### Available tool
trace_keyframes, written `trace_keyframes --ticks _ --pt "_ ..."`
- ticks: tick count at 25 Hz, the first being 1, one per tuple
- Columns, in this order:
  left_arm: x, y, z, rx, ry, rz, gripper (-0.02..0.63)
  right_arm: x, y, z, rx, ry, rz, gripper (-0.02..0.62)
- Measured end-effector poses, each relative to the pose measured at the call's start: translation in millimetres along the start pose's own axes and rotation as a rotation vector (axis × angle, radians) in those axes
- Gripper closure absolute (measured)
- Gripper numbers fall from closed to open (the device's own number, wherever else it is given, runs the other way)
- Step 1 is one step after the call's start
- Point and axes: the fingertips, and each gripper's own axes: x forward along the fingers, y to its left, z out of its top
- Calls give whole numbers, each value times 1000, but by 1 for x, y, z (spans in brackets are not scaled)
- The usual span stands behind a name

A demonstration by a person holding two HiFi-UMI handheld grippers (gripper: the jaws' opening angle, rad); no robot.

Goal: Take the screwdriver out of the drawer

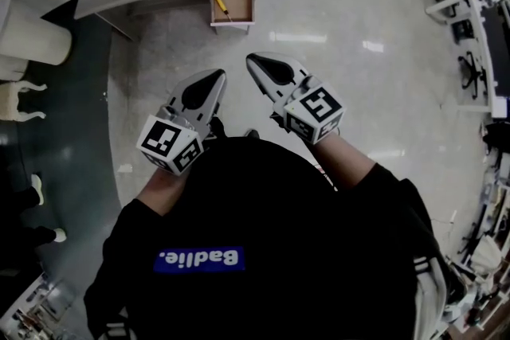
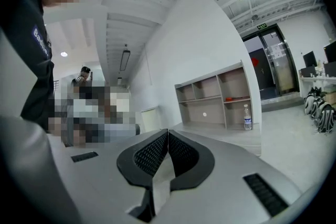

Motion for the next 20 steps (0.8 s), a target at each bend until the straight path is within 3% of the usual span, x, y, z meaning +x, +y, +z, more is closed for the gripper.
trace_keyframes --ticks 20 --pt "54 199 79 -12 22 -168 604 183 -81 43 -12 42 -200 565"
